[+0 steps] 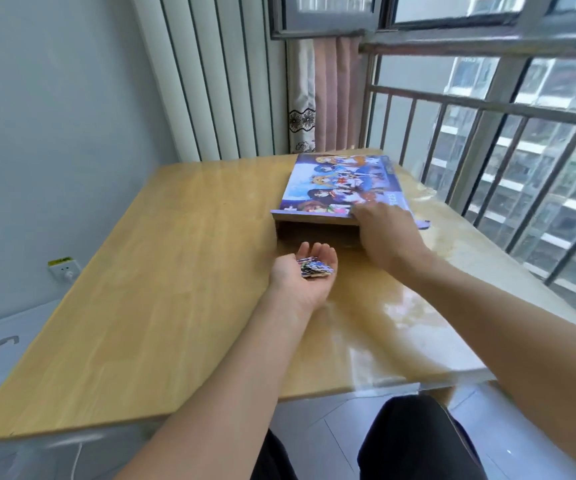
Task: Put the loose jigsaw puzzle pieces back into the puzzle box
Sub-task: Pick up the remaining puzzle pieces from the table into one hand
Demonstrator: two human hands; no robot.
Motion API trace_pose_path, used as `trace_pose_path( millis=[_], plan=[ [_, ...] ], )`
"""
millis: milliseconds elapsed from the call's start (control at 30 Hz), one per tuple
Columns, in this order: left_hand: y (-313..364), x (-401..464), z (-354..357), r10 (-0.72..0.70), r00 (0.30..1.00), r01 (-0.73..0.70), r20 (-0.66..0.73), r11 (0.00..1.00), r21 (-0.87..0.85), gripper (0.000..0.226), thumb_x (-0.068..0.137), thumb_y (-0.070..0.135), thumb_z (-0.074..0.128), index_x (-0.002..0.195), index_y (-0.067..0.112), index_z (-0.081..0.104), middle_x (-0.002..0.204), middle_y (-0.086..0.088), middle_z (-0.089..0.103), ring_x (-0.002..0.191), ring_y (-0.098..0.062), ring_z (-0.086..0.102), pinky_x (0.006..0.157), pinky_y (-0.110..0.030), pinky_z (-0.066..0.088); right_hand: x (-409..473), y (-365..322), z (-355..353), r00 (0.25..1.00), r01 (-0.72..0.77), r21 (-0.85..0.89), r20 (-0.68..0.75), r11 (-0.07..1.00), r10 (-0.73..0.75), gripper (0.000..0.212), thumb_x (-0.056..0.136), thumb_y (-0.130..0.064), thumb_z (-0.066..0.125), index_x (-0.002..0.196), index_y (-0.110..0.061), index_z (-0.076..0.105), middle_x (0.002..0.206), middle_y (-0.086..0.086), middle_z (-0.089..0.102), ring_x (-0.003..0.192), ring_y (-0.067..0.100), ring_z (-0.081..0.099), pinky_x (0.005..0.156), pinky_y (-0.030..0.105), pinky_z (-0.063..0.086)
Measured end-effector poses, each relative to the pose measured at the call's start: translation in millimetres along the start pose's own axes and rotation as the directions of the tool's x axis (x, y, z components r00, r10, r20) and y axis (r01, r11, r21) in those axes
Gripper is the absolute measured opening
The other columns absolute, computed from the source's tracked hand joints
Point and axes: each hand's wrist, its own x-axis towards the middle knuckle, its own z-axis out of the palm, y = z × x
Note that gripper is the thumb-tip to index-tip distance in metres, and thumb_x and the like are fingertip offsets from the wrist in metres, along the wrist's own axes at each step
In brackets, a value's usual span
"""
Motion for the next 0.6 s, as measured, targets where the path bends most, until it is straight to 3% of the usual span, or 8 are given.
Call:
trace_pose_path(
  millis=[133, 233, 333, 467, 600],
  plan=[
    [-1.2, -2.4, 37.8, 0.02, 0.999, -0.02, 0.035, 1.0, -0.003, 0.032, 0.105, 0.017, 0.027, 0.107, 0.004, 0.056, 0.104, -0.018, 0.059, 0.083, -0.028, 0.061, 0.068, -0.039, 0.054, 26.8, 2.1, -34.8, 0.997, 0.008, 0.086, -0.079, 0.996, -0.001, 0.029, 0.083, 0.001, 0.05, 0.098, -0.017, 0.067, 0.094, 0.011, 0.069, 0.081, 0.034, 0.061, 0.062, 0.034, 0.038],
    [3.1, -8.7, 69.1, 0.054, 0.998, -0.054, 0.032, 0.999, -0.006, 0.027, 0.103, 0.016, 0.032, 0.107, 0.003, 0.055, 0.105, -0.017, 0.059, 0.086, -0.028, 0.061, 0.08, -0.039, 0.055, 39.0, -1.3, -62.1, 0.995, 0.016, 0.098, -0.097, 0.995, -0.007, 0.03, 0.079, 0.004, 0.052, 0.094, -0.018, 0.068, 0.082, 0.007, 0.061, 0.071, 0.03, 0.051, 0.058, 0.033, 0.033],
    [7.1, -15.2, 93.5, 0.114, 0.994, -0.114, -0.002, 0.993, -0.009, 0.025, 0.1, 0.013, 0.037, 0.107, 0.004, 0.058, 0.107, -0.014, 0.062, 0.092, -0.028, 0.061, 0.093, -0.04, 0.054, 44.0, -3.3, -82.8, 0.994, 0.019, 0.097, -0.113, 0.995, -0.008, 0.03, 0.076, 0.005, 0.052, 0.09, -0.018, 0.066, 0.076, 0.004, 0.055, 0.067, 0.03, 0.051, 0.06, 0.033, 0.036],
    [7.4, -18.2, 115.7, 0.159, 0.986, -0.158, -0.049, 0.987, 0.026, 0.034, 0.096, 0.008, 0.038, 0.119, 0.007, 0.064, 0.119, -0.012, 0.068, 0.103, -0.028, 0.067, 0.096, -0.038, 0.053, 45.9, -3.7, -96.1, 0.994, 0.023, 0.112, -0.109, 0.993, -0.011, 0.033, 0.074, 0.007, 0.05, 0.089, -0.019, 0.066, 0.079, 0.006, 0.061, 0.069, 0.03, 0.054, 0.062, 0.033, 0.033],
    [8.8, -20.5, 132.5, 0.17, 0.984, -0.163, -0.059, 0.982, 0.098, 0.036, 0.095, 0.008, 0.039, 0.122, 0.009, 0.063, 0.12, -0.015, 0.067, 0.111, -0.035, 0.064, 0.103, -0.048, 0.048, 47.6, -0.7, -102.3, 0.991, 0.032, 0.125, -0.134, 0.992, -0.015, 0.033, 0.075, 0.007, 0.052, 0.088, -0.019, 0.067, 0.08, 0.006, 0.061, 0.07, 0.03, 0.054, 0.063, 0.033, 0.033]
  ],
)
